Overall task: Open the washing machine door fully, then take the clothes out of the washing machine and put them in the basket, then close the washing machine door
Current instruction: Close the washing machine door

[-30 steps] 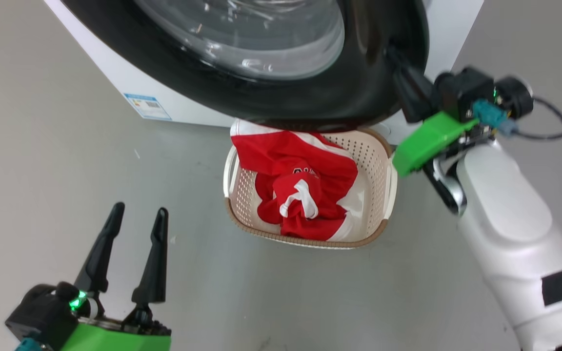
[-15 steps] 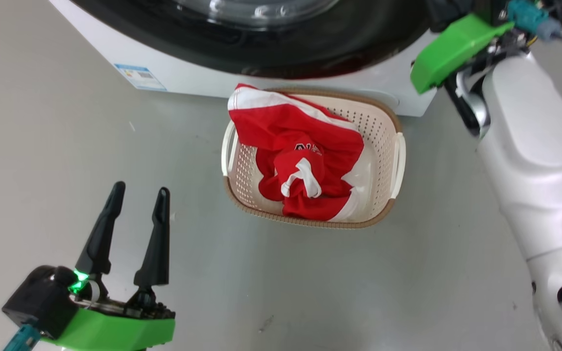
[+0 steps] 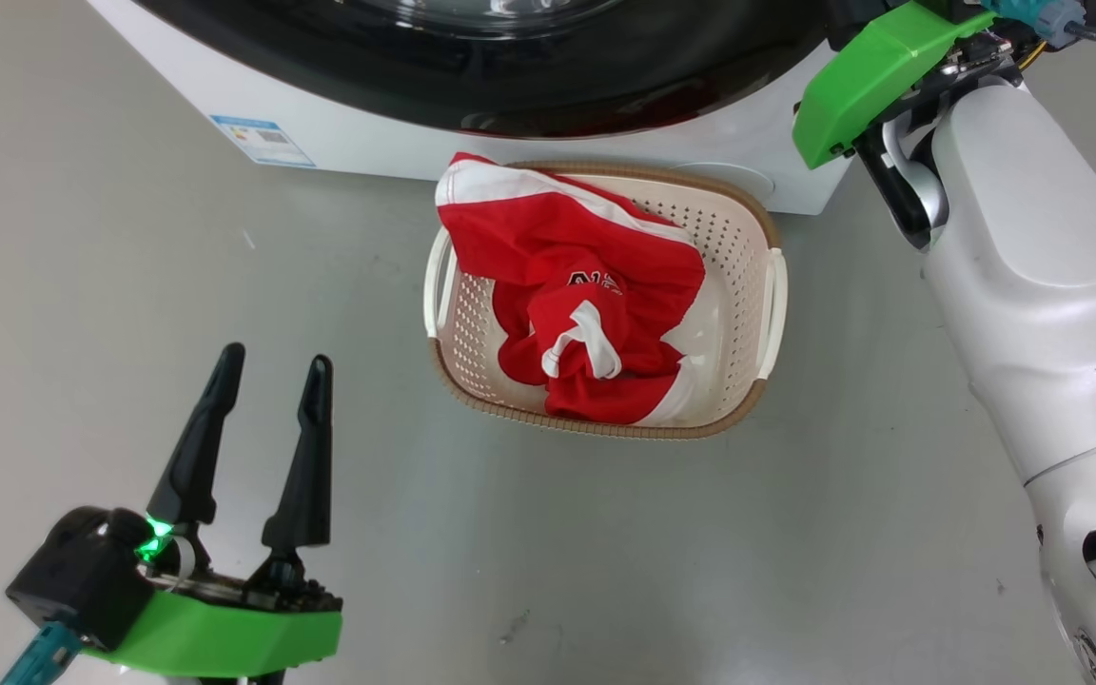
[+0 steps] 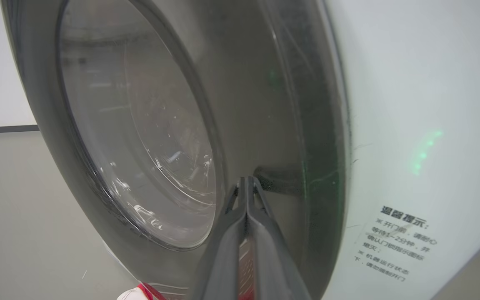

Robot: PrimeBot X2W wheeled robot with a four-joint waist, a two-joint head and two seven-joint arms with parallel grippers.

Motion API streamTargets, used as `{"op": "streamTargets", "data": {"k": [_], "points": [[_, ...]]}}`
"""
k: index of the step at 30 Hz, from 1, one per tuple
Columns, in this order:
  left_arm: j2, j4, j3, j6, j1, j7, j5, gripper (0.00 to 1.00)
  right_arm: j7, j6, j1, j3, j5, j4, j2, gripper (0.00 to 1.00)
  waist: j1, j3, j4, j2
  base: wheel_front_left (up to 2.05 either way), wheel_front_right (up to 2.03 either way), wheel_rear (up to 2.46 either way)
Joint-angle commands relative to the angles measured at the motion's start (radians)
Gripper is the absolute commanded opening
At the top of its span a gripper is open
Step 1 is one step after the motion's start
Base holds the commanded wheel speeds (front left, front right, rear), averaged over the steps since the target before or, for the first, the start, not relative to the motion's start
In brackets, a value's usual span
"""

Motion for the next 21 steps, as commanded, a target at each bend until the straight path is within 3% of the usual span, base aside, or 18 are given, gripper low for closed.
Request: {"op": "streamTargets", "data": {"k": [1, 5, 6, 7, 9, 21], "points": [[0.02, -0.018, 0.035, -0.007, -0.021, -0.008, 0.01, 1.0, -0.009, -0.01, -0.03, 0.005, 0.016, -0.018, 0.009, 0.0, 0.0, -0.004, -0.007, 0.0, 0.0, 0.0, 0.0], [0.025, -0.019, 0.015, -0.007, -0.021, -0.008, -0.012, 1.0, -0.014, -0.01, -0.006, 0.026, 0.052, -0.022, 0.009, 0.02, 0.0, -0.009, -0.023, 0.0, 0.0, 0.0, 0.0], [0.027, -0.019, 0.011, -0.007, -0.02, -0.008, -0.02, 1.0, -0.015, -0.01, 0.004, 0.027, 0.057, -0.026, 0.009, 0.39, 0.0, -0.011, -0.027, 0.0, 0.0, 0.0, 0.0], [0.03, -0.017, 0.006, -0.007, -0.02, -0.008, -0.027, 1.0, -0.015, -0.01, 0.016, 0.03, 0.06, -0.031, 0.009, 0.68, 0.0, -0.013, -0.031, 0.0, 0.0, 0.0, 0.0], [0.034, -0.014, 0.003, -0.007, -0.02, -0.008, -0.037, 1.0, -0.016, -0.01, 0.044, 0.031, 0.066, -0.055, 0.009, 1.0, 0.0, -0.016, -0.039, 0.0, 0.0, 0.0, 0.0], [0.028, 0.011, 0.017, -0.007, -0.023, -0.008, -0.049, 1.0, -0.016, -0.01, 0.278, -0.004, 0.102, -0.233, 0.009, 1.0, 0.0, -0.054, -0.11, 0.0, 0.0, 0.0, 0.0]]}}
